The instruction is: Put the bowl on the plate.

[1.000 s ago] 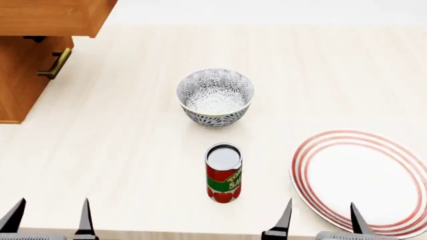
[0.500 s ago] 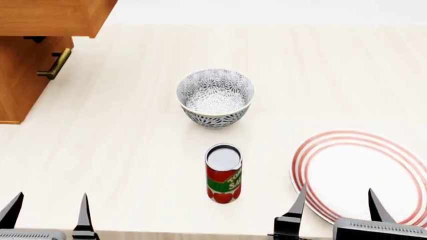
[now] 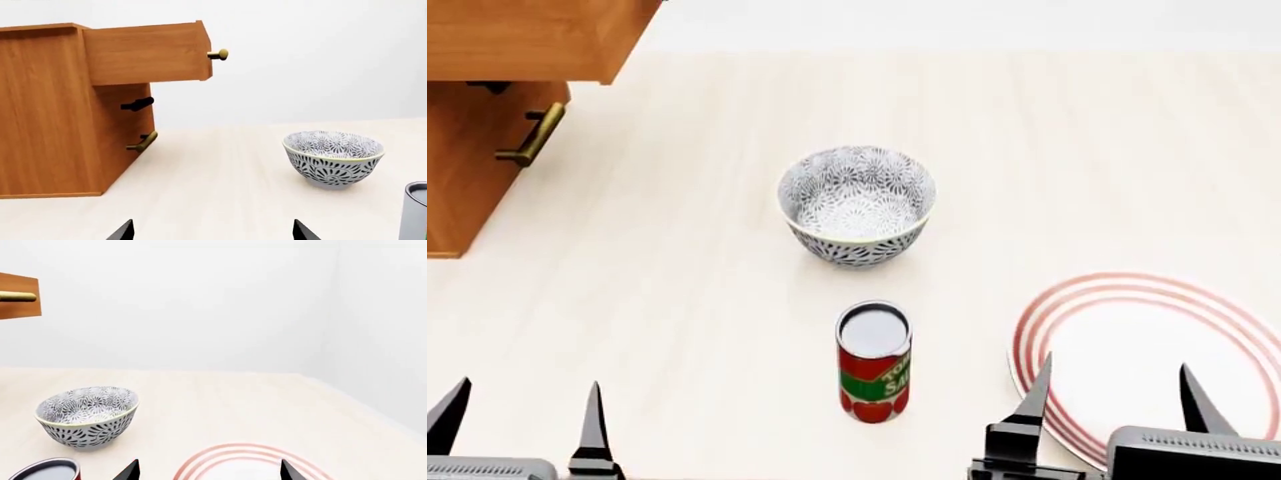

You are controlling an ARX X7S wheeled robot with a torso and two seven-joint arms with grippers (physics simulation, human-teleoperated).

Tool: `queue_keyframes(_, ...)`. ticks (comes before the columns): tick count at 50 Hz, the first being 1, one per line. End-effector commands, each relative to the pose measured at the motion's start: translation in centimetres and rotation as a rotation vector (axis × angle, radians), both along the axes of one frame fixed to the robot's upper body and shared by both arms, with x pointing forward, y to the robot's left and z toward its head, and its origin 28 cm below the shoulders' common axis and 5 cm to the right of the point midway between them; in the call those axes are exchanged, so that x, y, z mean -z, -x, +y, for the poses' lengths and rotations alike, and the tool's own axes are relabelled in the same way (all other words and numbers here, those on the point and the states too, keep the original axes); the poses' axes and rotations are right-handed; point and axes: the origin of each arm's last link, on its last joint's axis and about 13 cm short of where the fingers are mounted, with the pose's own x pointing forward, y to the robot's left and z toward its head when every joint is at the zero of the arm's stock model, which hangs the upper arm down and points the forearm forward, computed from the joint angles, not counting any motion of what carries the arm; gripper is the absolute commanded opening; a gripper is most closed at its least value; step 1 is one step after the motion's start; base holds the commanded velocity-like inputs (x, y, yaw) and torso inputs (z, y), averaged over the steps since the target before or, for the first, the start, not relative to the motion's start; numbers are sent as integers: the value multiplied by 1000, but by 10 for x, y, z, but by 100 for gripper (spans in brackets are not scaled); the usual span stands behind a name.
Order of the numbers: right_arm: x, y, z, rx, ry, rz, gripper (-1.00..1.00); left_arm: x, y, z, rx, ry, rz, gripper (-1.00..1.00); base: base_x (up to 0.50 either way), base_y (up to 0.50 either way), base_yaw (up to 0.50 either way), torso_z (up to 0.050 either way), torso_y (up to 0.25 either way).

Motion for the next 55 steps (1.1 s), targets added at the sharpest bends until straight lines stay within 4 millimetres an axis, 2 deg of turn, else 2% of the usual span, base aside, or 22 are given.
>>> queue_keyframes(1,0,-1,-1,3,6,0,100,-2,0,1,0,-5,-8,100,66,0,0,0,0)
queue_keyframes(55,-4,1,-2,-26,16,-12,100,-1,-1,3,-1,-2,-9,100,109,0,0,0,0)
